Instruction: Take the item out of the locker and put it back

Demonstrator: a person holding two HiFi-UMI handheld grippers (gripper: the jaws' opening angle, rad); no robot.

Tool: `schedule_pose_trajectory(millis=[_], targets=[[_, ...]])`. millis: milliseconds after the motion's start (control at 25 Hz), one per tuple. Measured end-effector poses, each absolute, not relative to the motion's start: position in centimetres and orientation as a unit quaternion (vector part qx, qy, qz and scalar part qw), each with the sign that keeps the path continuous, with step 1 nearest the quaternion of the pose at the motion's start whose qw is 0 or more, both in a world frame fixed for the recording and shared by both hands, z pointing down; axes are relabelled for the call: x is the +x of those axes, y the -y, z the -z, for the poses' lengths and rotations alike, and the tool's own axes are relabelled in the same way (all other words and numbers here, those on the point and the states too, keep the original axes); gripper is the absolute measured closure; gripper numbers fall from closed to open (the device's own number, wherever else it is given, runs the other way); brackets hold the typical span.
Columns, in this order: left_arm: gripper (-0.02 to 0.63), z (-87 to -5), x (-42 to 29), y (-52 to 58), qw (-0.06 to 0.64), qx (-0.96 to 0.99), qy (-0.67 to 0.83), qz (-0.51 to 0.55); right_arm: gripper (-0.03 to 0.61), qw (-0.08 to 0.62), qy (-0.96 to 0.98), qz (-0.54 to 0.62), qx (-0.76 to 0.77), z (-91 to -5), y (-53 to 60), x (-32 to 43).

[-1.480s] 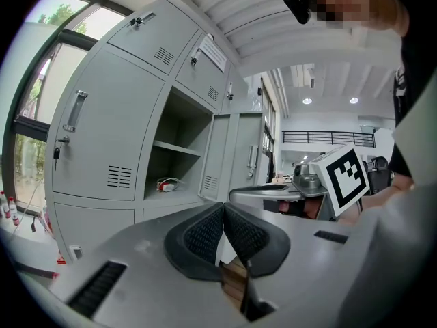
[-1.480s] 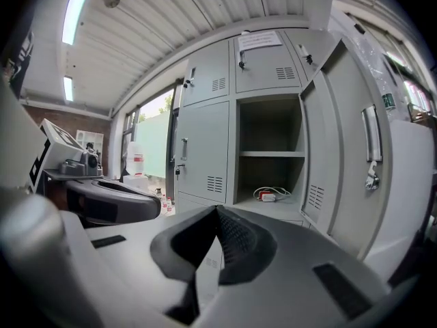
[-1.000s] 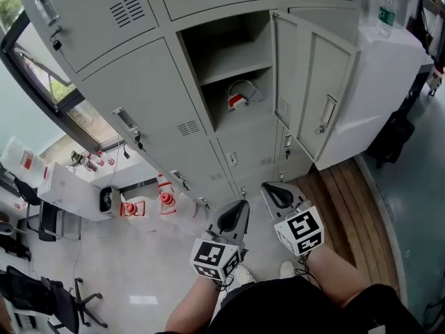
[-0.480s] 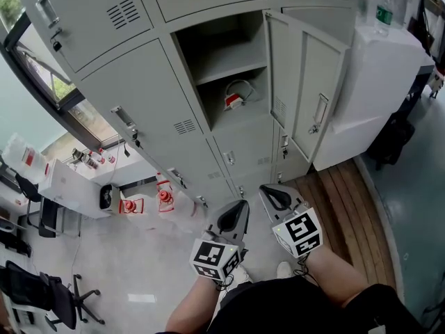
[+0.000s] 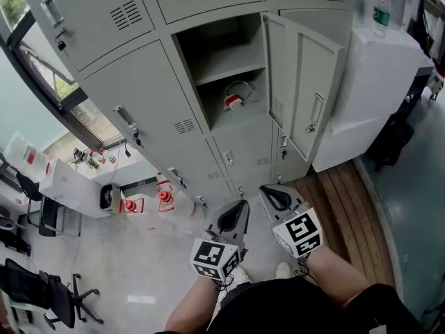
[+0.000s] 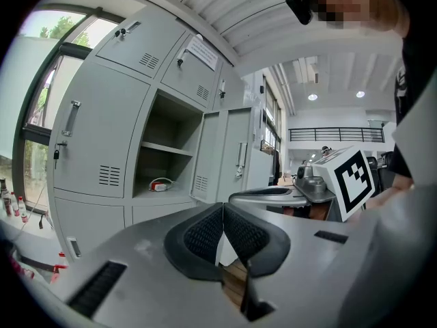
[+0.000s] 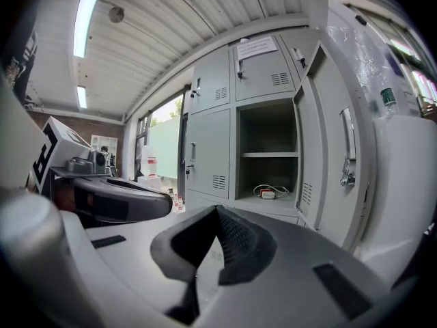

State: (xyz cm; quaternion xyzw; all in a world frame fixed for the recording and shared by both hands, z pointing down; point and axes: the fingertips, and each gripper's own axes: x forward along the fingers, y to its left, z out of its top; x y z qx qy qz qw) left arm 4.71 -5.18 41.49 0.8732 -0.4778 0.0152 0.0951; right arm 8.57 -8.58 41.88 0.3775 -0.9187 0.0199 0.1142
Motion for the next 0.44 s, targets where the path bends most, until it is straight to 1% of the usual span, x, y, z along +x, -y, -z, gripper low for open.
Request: schedule_pose_trajectory(millis=[440], targets=[[0.597,-41.52,4.84,4.61,0.097,0.873,0.478,-0.012,0.526,0.112,0.921,-0.017,0.372,-41.79,7.9,8.34]])
